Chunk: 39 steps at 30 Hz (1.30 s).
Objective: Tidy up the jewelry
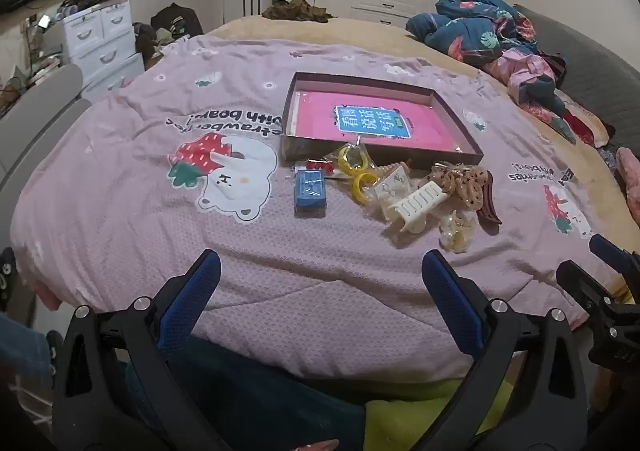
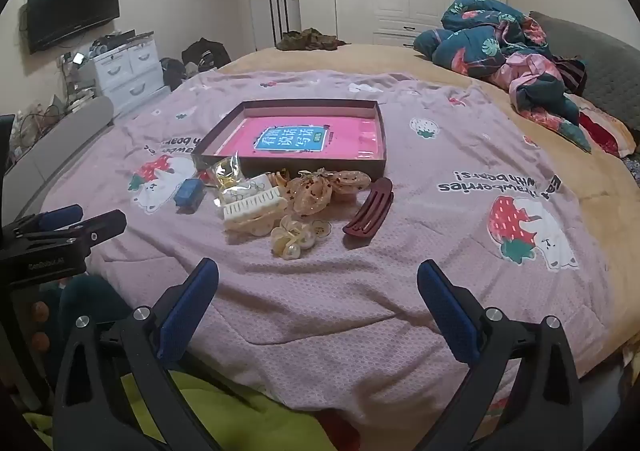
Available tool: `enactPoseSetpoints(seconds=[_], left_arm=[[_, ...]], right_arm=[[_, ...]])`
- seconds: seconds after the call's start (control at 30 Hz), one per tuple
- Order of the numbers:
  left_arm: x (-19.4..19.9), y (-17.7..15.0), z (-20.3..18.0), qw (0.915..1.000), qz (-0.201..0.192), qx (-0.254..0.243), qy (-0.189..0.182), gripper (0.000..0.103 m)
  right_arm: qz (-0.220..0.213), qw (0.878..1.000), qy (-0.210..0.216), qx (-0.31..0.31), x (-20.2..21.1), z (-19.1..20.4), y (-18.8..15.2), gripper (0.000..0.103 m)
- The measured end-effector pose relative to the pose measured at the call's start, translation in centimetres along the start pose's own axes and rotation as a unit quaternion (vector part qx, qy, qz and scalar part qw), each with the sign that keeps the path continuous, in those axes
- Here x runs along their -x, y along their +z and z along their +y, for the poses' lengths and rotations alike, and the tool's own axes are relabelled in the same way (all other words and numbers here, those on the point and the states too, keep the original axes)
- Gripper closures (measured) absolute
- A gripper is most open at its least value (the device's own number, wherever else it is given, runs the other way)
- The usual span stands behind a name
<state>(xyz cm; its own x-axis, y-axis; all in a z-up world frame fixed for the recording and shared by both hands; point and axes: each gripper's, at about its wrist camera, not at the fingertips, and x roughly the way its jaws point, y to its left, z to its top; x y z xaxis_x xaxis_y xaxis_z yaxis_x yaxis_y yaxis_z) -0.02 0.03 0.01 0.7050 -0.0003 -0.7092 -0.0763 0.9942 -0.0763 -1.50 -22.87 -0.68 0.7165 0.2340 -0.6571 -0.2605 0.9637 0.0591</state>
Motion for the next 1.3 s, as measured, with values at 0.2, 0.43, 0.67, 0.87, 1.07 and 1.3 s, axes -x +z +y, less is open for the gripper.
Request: enactPoseSetpoints(seconds=[0.2,0.43,0.67,0.87,1.07,1.3], left_arm=[[0.6,0.1,-0.1,1.0000,-0.004,-0.005,0.002,0.009],[0.7,0.1,-0.4,0.9999,-0.005,-0.009,-0.003,0.009],[0.7,-0.1,-0.6,0.9999,-0.007,-0.009,-0.004,0.009],[0.6,-0.1,-0.4,0.9999,-0.007,-0.010,-0.005,0.009],[0.7,0.0,-0.4,0.9999,-0.007,-0.010,-0.006,0.009],[0.6,-0.1,-0.4,0.9999,-0.009,-0.011,-0.006,0.009]], right_arm=[[-0.002,1.000,0.002,0.002,0.0,-0.1,-0.1,0.004],[0.000,1.000,0.004,-0.003,-0.3,-0.2,-0.3,0.004],[0.002,1.000,0.005,-0.003,-0.1,0.0,-0.1,0.004],[0.002,1.000,0.004,-0.003,-0.1,0.1,0.0,0.004],[0.001,1.000,0.006,-0.002,-0.1,0.1,-0.1,0.004],[0.001,1.000,0.005,-0.002,-0.1,0.1,0.0,0.004]])
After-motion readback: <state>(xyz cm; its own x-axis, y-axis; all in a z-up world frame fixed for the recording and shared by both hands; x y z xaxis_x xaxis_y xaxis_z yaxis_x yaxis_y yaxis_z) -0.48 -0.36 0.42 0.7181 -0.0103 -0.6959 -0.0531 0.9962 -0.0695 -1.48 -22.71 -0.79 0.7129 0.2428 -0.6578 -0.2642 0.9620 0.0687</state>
